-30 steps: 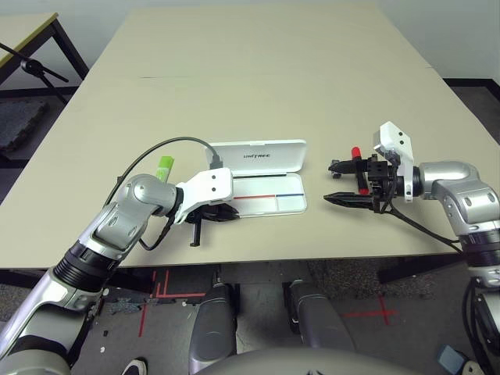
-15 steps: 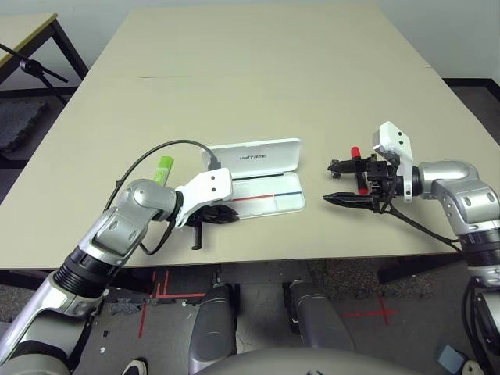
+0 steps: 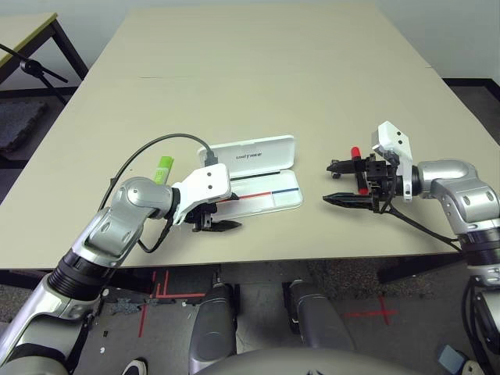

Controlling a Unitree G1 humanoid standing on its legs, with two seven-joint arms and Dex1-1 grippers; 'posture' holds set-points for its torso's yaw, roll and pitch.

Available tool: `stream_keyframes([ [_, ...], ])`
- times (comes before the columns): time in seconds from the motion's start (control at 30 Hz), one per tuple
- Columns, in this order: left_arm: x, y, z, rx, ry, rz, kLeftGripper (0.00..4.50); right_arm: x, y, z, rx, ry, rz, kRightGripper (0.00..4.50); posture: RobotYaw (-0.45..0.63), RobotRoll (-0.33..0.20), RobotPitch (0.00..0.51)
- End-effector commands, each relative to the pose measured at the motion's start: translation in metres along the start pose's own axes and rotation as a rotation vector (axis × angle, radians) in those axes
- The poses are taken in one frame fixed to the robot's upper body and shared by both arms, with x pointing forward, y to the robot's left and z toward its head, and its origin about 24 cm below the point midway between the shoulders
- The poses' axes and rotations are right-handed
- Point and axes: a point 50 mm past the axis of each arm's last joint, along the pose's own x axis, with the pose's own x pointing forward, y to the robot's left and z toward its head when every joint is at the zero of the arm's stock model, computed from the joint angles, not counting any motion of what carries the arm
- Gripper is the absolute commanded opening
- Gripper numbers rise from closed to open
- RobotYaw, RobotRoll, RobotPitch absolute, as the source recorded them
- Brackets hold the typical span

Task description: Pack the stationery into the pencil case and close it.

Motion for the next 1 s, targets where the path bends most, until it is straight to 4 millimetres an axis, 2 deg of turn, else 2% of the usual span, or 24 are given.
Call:
stream_keyframes([
  [0.03, -0.014, 0.001, 0.021, 0.062, -0.081, -0.001, 4.45, -0.006, -0.002, 0.008, -0.006, -0.043, -0.015, 4.50, -0.05, 0.000, 0.133],
  [0.23, -0.032, 0.011, 0.046, 0.136, -0.187, 0.072, 4.45, -0.014, -0.011, 0.034, 0.076, -0.268, -0.169, 4.50, -0.05, 0.000, 0.136],
  [0.47, -0.037, 0.017, 0.055, 0.159, -0.204, 0.090, 4.45, -0.027, -0.032, 0.048, 0.184, -0.391, -0.523, 4.50, -0.08, 0.000, 0.140],
  [0.67, -0.035, 0.020, 0.057, 0.170, -0.213, 0.077, 4.45, -0.045, -0.052, 0.031, 0.333, -0.159, -0.898, 4.50, -0.11, 0.000, 0.142],
  [0.87, -0.032, 0.020, 0.056, 0.172, -0.213, 0.064, 4.45, -0.046, -0.049, 0.018, 0.458, 0.007, -0.976, 4.50, -0.11, 0.000, 0.143],
  [1.0, -0.031, 0.020, 0.056, 0.172, -0.212, 0.061, 4.45, -0.043, -0.046, 0.014, 0.525, 0.046, -0.965, 4.50, -0.11, 0.000, 0.143],
])
